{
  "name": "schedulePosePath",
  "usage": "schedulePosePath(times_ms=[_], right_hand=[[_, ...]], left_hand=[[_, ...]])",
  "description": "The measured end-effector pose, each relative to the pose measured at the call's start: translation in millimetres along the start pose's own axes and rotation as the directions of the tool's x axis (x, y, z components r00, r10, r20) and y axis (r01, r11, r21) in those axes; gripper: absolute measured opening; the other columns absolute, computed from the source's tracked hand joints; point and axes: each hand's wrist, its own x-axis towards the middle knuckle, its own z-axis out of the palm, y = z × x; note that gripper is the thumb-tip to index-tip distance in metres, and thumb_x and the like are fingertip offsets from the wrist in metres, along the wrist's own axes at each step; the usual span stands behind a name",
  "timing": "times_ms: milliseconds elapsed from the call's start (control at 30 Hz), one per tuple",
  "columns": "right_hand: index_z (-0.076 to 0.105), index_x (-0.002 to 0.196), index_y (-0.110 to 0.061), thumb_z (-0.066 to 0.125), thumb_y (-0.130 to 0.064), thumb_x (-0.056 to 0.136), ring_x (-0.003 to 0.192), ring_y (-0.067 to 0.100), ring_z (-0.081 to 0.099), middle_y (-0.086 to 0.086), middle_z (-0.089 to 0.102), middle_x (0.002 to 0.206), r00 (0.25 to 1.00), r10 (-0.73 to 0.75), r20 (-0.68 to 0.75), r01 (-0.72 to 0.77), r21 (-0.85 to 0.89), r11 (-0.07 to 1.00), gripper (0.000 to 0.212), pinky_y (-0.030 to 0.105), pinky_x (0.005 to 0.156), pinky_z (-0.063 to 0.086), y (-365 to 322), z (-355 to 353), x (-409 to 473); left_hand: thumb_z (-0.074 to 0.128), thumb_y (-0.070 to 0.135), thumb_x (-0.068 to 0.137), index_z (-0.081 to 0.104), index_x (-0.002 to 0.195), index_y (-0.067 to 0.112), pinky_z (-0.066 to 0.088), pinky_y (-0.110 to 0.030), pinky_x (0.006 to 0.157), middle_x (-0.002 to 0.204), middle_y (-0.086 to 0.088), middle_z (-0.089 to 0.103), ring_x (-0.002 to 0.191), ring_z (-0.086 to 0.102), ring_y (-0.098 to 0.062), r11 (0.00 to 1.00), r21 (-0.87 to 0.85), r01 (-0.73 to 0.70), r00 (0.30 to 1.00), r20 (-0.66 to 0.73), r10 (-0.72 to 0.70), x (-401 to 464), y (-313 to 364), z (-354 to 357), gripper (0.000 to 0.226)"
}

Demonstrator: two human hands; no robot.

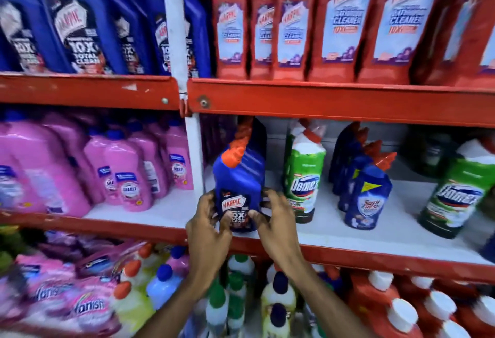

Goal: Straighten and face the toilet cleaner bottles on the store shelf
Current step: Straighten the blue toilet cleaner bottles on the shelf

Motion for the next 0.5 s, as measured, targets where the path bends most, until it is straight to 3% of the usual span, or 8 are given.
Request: schedulePosePath(times_ms=[33,167,333,433,500], right_hand=[[0.059,0.127,-0.010,0.072,-0.008,0.083,0.112,0.029,0.060,0.011,0.061,0.119,1.000,0.009,0.010,-0.009,-0.012,1.000,0.045,0.037,0.097,0.048,1.1,3.8,0.9],[0.059,0.127,-0.010,0.072,-0.013,0.085,0.113,0.029,0.061,0.011,0.061,0.121,1.000,0.027,0.014,-0.026,-0.024,0.999,0.044,0.042,0.097,0.051,5.5,10.5,2.3],[0.051,0.135,-0.021,0.067,-0.023,0.090,0.114,0.015,0.057,-0.005,0.052,0.125,0.999,-0.041,-0.020,0.041,0.006,0.999,0.048,0.041,0.097,0.055,9.0,0.8,-11.9],[0.041,0.143,-0.028,0.060,-0.030,0.093,0.123,0.013,0.052,-0.010,0.044,0.138,0.987,-0.126,-0.101,0.114,-0.121,0.986,0.054,0.027,0.100,0.049,13.1,-23.6,-23.3],[0.037,0.148,-0.026,0.057,-0.029,0.093,0.134,0.014,0.046,-0.004,0.040,0.151,0.968,-0.187,-0.169,0.141,-0.252,0.957,0.058,0.020,0.103,0.043,15.4,-46.7,-28.6]], left_hand=[[0.073,0.000,0.085,0.057,0.122,0.028,0.057,-0.017,0.078,0.097,0.012,0.076,0.082,0.069,0.011,1.000,0.023,-0.001,1.000,-0.001,0.001,0.3,-2.4,-0.3,0.049],[0.070,0.003,0.089,0.056,0.133,0.014,0.061,-0.033,0.083,0.108,-0.003,0.079,0.090,0.076,-0.019,0.997,0.075,-0.029,0.999,0.042,0.025,4.1,-7.3,-0.5,0.048],[0.069,0.011,0.092,0.049,0.148,0.017,0.056,-0.030,0.102,0.135,-0.003,0.069,0.116,0.071,-0.020,0.994,0.076,-0.083,0.997,0.008,0.082,-7.1,-12.8,-4.5,0.060],[0.064,0.019,0.092,0.052,0.143,0.019,0.041,-0.024,0.117,0.148,-0.004,0.055,0.135,0.056,-0.018,0.906,0.179,-0.384,0.910,-0.090,0.404,-16.1,-0.9,0.4,0.052],[0.065,0.023,0.090,0.052,0.143,0.017,0.037,-0.035,0.121,0.151,-0.007,0.050,0.140,0.050,-0.025,0.781,0.295,-0.550,0.809,-0.043,0.586,-15.5,13.8,12.1,0.054]])
